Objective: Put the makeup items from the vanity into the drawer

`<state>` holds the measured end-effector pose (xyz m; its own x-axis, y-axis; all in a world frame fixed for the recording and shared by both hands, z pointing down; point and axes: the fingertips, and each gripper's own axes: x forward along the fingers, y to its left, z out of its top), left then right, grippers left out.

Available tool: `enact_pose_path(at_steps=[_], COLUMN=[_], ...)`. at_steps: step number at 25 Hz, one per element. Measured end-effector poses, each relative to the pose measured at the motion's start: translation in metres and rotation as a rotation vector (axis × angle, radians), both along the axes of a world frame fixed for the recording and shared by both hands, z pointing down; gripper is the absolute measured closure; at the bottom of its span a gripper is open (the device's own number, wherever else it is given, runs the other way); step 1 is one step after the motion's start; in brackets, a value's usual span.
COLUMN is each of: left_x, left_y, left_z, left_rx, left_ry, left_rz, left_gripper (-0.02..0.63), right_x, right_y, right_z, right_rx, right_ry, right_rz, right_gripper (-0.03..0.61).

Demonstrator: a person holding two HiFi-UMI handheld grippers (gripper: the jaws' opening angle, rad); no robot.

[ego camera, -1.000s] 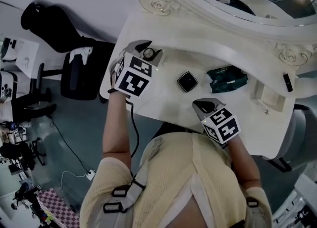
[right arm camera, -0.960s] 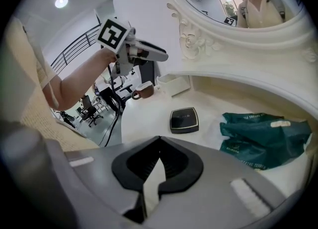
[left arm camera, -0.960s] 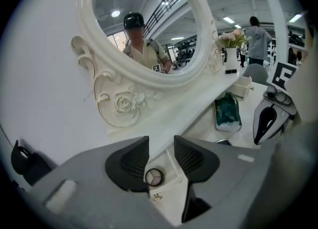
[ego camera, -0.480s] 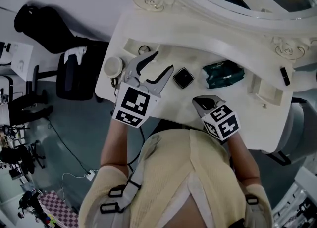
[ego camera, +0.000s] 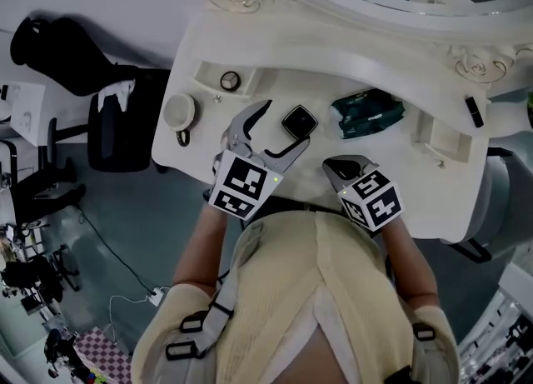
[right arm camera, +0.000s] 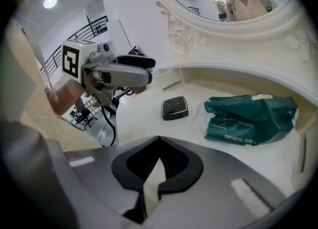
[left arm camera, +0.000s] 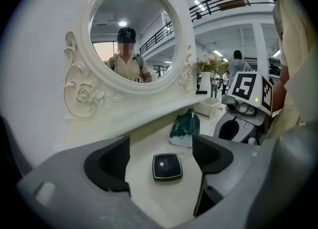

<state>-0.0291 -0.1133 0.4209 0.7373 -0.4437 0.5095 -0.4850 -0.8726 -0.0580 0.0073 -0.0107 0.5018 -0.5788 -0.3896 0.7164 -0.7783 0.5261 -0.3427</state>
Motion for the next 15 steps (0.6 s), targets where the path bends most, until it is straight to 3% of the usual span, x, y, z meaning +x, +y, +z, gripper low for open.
enact_pose_path(at_steps=[8, 15], left_x=[0.013, 0.019], left_y=[0.014, 0.013], left_z=[0.045, 0.088], left_rx=[-0.088, -0.113], left_ry=[-0.036, -0.146], left_rz=[0.012, 0.035], left_gripper=[0.181, 0.181], right_x=[0.009, 0.008], right_y=[0.008, 0.011], right_z=[0.007, 0.008], right_rx=[-0.019, -0.028], right_ry=[0.007, 0.005], right_rz=[0.031, 0.032], right_gripper=[0.577, 0.577])
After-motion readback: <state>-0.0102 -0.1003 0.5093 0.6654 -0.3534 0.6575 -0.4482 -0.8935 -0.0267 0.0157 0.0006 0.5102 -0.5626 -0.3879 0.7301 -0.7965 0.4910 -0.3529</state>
